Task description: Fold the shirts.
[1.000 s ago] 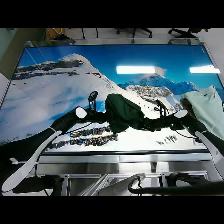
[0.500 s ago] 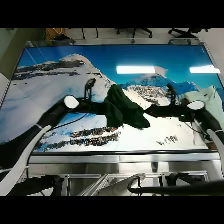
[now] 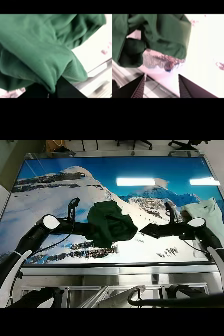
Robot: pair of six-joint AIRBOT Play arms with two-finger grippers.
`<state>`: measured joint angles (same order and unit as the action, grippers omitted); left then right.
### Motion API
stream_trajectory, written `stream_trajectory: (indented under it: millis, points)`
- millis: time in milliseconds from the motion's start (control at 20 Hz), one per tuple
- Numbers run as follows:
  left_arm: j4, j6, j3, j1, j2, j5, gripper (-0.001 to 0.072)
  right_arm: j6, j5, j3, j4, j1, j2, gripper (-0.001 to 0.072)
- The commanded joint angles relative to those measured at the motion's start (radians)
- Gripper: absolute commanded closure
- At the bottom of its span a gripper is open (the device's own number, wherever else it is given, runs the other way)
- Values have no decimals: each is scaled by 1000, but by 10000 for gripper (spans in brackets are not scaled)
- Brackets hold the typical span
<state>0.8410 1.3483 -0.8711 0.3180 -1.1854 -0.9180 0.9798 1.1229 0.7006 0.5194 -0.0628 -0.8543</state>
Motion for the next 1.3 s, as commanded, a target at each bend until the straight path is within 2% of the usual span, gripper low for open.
stream_trajectory:
  millis: [0, 50, 250, 400, 500, 600, 650, 700, 750, 800, 850, 1000, 1150, 1250]
  points:
    - [-2, -14, 44, -5, 9, -7, 692, -69, -102, -33, 0, 91, -41, 156]
    - [-2, -14, 44, -5, 9, -7, 693, -69, -159, -33, 0, 109, -62, 90]
    - [-2, -24, 44, -23, 9, -22, 693, -72, -282, -32, -13, 127, -164, 91]
    - [-2, -24, 44, -68, 9, -31, 693, -200, -312, -23, -186, 127, -228, 106]
    - [-2, -25, 44, -97, 9, -42, 693, -328, -312, -9, -350, 128, -266, 251]
    - [-3, -35, 44, -125, 9, -55, 693, -400, -325, 15, -455, 134, -309, 252]
    - [-3, -44, 44, -133, 9, -55, 693, -402, -335, 33, -473, 141, -335, 325]
    - [-3, -48, 44, -139, 9, -56, 692, -402, -325, 53, -480, 147, -360, 543]
    - [-2, -50, 44, -140, 9, -57, 693, -402, -314, 72, -484, 156, -380, 617]
    - [-3, -50, 44, -146, 9, -58, 693, -410, -287, 93, -483, 166, -394, 630]
    - [-5, -50, 43, -146, 9, -60, 693, -415, -251, 108, -483, 174, -391, 694]
    - [-3, -50, -17, -169, 15, -133, 692, -415, -163, 157, -482, 173, -309, 694]
    - [-4, -50, -165, -230, 109, -228, 692, -404, -128, 229, -481, 147, -111, 694]
    - [-4, -50, -280, -290, 203, -230, 692, -405, -142, 292, -470, 105, 48, 694]
